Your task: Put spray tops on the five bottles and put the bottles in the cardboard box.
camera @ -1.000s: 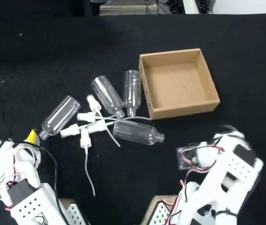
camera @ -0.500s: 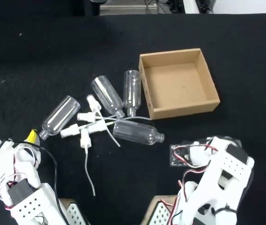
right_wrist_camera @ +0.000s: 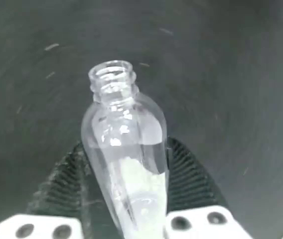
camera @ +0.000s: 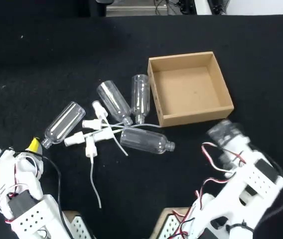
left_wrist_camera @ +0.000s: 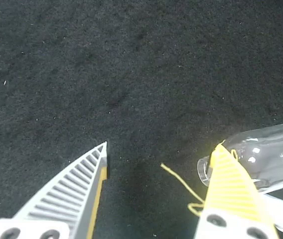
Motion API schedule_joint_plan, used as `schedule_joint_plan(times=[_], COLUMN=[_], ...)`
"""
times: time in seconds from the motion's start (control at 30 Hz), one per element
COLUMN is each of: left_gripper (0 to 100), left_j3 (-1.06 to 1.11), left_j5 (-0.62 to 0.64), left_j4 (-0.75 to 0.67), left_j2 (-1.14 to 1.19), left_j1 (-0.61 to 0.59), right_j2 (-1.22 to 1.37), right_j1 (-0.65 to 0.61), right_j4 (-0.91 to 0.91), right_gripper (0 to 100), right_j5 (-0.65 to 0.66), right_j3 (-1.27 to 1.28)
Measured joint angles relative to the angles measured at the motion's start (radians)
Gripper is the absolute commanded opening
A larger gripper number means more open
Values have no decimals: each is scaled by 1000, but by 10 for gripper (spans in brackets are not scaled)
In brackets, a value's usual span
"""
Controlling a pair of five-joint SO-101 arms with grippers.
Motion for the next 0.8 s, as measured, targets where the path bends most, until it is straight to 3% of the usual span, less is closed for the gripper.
schedule_joint_plan(times=[0.1, 0.23, 0.57, 0.8], left_gripper=[318, 318, 318, 318], left_j3=[0, 0, 0, 0], left_j5=[0, 0, 0, 0], left_j4=[0, 0, 0, 0], left_j2=[0, 0, 0, 0], left_j1=[0, 0, 0, 0], right_j2=[0, 2, 2, 2], right_j1=[5, -15, -46, -46], right_j4=[0, 11, 261, 295], right_gripper=[139, 284, 265, 266], right_j5=[-201, -282, -296, -192], right_j3=[-9, -9, -183, -193])
